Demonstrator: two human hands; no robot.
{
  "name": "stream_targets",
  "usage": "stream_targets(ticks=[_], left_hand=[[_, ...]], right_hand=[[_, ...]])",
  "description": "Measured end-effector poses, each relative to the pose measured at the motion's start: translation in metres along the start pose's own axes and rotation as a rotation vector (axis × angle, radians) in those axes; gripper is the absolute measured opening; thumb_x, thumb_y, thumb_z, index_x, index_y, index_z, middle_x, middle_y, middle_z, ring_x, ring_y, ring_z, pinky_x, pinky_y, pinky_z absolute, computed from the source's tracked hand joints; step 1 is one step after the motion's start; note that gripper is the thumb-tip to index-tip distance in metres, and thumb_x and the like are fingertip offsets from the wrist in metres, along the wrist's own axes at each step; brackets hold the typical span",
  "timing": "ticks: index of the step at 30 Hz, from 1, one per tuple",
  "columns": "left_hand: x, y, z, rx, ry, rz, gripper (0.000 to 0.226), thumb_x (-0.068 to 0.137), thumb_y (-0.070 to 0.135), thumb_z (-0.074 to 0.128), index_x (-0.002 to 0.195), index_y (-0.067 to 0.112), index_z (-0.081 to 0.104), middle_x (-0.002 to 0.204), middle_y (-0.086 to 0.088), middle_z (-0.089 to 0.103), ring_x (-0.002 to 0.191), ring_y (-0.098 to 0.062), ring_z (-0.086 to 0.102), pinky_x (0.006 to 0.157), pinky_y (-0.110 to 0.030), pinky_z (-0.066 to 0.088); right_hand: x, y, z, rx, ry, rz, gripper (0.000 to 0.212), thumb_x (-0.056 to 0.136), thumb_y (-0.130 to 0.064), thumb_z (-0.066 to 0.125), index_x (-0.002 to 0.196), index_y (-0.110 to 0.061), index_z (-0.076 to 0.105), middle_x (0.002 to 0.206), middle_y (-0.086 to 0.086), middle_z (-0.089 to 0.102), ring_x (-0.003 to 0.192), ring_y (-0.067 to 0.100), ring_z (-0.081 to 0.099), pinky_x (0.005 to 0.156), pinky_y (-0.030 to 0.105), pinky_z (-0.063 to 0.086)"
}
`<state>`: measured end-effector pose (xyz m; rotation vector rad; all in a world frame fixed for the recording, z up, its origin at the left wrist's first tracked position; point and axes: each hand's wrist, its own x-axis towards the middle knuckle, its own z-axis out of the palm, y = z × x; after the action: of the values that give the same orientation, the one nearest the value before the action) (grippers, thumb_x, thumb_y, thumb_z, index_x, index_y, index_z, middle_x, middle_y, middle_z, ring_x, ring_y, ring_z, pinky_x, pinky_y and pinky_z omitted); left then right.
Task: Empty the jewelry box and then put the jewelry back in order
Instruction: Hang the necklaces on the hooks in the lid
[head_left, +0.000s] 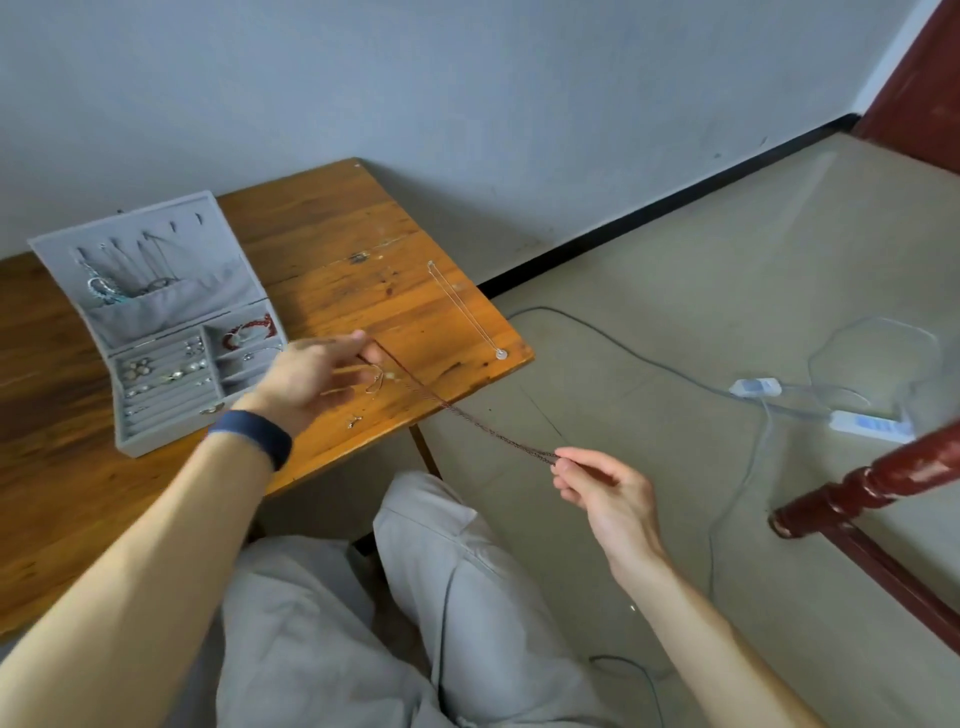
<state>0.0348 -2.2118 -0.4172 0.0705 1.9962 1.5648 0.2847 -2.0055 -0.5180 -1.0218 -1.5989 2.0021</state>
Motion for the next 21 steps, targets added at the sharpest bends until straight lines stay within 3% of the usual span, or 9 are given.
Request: stream_targets(ticks=[3, 6, 10, 12, 16, 19, 21], left_hand=[[-0.004, 0.013, -0.047, -0.131, -0.016, 0.005, 0.012, 0.098, 0.028, 0.060, 0.091, 0.023, 0.067, 0.076, 0.009, 0.064, 0.063, -0.008, 0.053, 0.064, -0.026, 0.039], [-0.016, 0.020, -0.082, 0.129, 0.139, 0.129, 0.013, 0.096, 0.029, 0.066, 0.093, 0.017, 0.072, 0.082, 0.006, 0.074, 0.064, -0.008, 0.061, 0.068, -0.029, 0.049], [-0.032, 0.035, -0.116, 0.415, 0.432, 0.314, 0.009, 0.091, 0.035, 0.071, 0.086, 0.028, 0.073, 0.081, 0.004, 0.077, 0.068, -0.013, 0.070, 0.070, -0.031, 0.058], [-0.037, 0.045, -0.133, 0.477, 0.500, 0.359, 0.012, 0.090, 0.042, 0.071, 0.083, 0.032, 0.073, 0.076, 0.013, 0.076, 0.066, -0.010, 0.071, 0.068, -0.031, 0.058], [-0.041, 0.070, -0.172, 0.514, 0.616, 0.448, 0.018, 0.088, 0.045, 0.071, 0.077, 0.031, 0.075, 0.073, 0.023, 0.072, 0.059, 0.001, 0.065, 0.062, -0.023, 0.053], [-0.045, 0.091, -0.206, 0.690, 0.721, 0.493, 0.014, 0.089, 0.041, 0.071, 0.077, 0.035, 0.075, 0.067, 0.025, 0.070, 0.064, 0.007, 0.064, 0.066, -0.015, 0.046], [-0.047, 0.101, -0.225, 0.919, 0.781, 0.470, 0.010, 0.091, 0.039, 0.069, 0.086, 0.036, 0.077, 0.071, 0.019, 0.072, 0.072, -0.003, 0.066, 0.069, -0.020, 0.049]], right_hand=[[0.010, -0.007, 0.016, 0.001, -0.042, -0.004, 0.018, 0.087, -0.003, 0.074, 0.088, -0.020, 0.080, 0.083, 0.007, 0.078, 0.076, 0.017, 0.074, 0.069, 0.020, 0.057], [0.021, -0.011, 0.037, -0.051, -0.099, -0.021, 0.017, 0.088, -0.005, 0.073, 0.090, -0.021, 0.080, 0.084, 0.004, 0.078, 0.079, 0.016, 0.074, 0.074, 0.023, 0.058], [0.035, -0.017, 0.077, -0.289, -0.220, -0.124, 0.019, 0.090, -0.016, 0.072, 0.090, -0.034, 0.077, 0.081, -0.010, 0.077, 0.079, 0.007, 0.074, 0.078, 0.021, 0.056], [0.043, -0.025, 0.105, -0.382, -0.282, -0.184, 0.019, 0.091, -0.021, 0.071, 0.089, -0.039, 0.075, 0.079, -0.015, 0.076, 0.078, 0.003, 0.072, 0.077, 0.018, 0.054], [0.064, -0.045, 0.169, -0.387, -0.385, -0.243, 0.016, 0.092, -0.018, 0.072, 0.097, -0.033, 0.076, 0.082, -0.012, 0.077, 0.077, 0.006, 0.073, 0.074, 0.023, 0.059], [0.085, -0.062, 0.212, -0.225, -0.474, -0.075, 0.012, 0.090, -0.017, 0.074, 0.098, -0.026, 0.076, 0.089, -0.005, 0.079, 0.083, 0.010, 0.075, 0.070, 0.022, 0.060], [0.098, -0.069, 0.234, -0.100, -0.550, 0.055, 0.014, 0.088, -0.013, 0.075, 0.101, -0.018, 0.077, 0.094, 0.001, 0.079, 0.089, 0.015, 0.076, 0.070, 0.022, 0.059]])
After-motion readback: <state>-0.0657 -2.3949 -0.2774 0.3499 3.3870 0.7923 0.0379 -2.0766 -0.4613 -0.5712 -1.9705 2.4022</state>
